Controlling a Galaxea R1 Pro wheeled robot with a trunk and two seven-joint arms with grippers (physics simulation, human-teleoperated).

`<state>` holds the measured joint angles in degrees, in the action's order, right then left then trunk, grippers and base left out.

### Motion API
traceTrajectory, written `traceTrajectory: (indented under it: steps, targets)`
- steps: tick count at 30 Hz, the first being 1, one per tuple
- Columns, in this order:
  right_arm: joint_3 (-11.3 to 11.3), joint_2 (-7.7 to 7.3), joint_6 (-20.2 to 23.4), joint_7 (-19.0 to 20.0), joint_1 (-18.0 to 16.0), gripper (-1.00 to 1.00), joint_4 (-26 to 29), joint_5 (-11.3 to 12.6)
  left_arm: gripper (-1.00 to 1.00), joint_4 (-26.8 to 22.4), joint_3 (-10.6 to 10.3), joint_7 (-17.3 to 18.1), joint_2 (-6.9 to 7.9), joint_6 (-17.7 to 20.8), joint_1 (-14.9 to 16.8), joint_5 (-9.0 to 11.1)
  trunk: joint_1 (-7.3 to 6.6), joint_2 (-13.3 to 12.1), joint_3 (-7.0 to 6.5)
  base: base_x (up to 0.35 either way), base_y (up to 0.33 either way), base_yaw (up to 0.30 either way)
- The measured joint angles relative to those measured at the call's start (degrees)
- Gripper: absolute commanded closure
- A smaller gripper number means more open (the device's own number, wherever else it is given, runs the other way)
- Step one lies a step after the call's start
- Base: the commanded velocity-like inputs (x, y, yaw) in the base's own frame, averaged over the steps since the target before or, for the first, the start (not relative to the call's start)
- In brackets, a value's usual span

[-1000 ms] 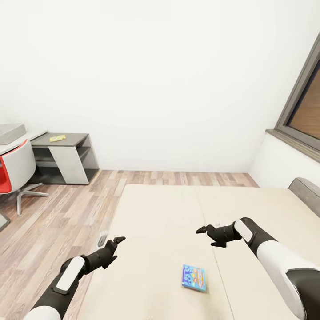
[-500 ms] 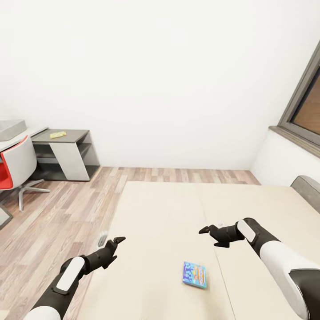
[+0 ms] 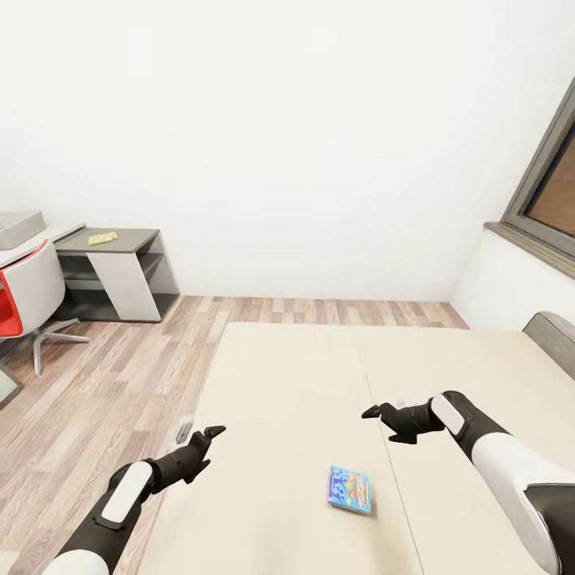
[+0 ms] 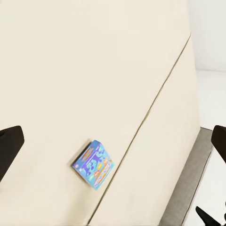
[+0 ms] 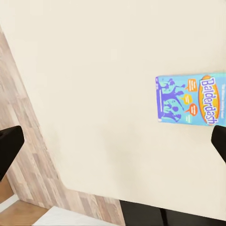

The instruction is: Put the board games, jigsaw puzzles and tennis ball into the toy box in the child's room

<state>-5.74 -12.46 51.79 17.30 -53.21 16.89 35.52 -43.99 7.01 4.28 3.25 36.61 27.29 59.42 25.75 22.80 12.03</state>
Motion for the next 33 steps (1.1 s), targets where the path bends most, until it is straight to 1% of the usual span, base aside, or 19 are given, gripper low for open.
traceTrajectory:
  steps: [8,16,21,33]
  targets:
    - [0.1,-0.13,0.0,0.3,0.0,-1.0,0.0,0.0,-1.0,0.1,0.0,-0.1,0.01,0.0,0.0,0.0,0.0,0.0,0.18,0.0,0.0,-0.01]
    - [0.1,-1.0,0.1,0.3,0.0,-1.0,0.1,0.1,-1.0,0.2,0.0,-0.2,0.0,-0.1,0.0,0.0,0.0,0.0,0.19,0.0,0.0,0.0]
    - [0.1,-1.11,0.1,0.2,0.0,-1.0,0.1,0.1,-1.0,0.2,0.0,-0.2,-0.02,-0.1,0.0,0.0,0.0,0.0,0.23,0.0,0.0,0.0]
    - [0.1,-1.51,0.1,0.2,0.0,-1.0,0.1,0.1,-1.0,0.2,0.0,-0.1,-0.01,-0.1,0.0,0.1,0.0,0.0,1.07,0.0,0.0,0.0]
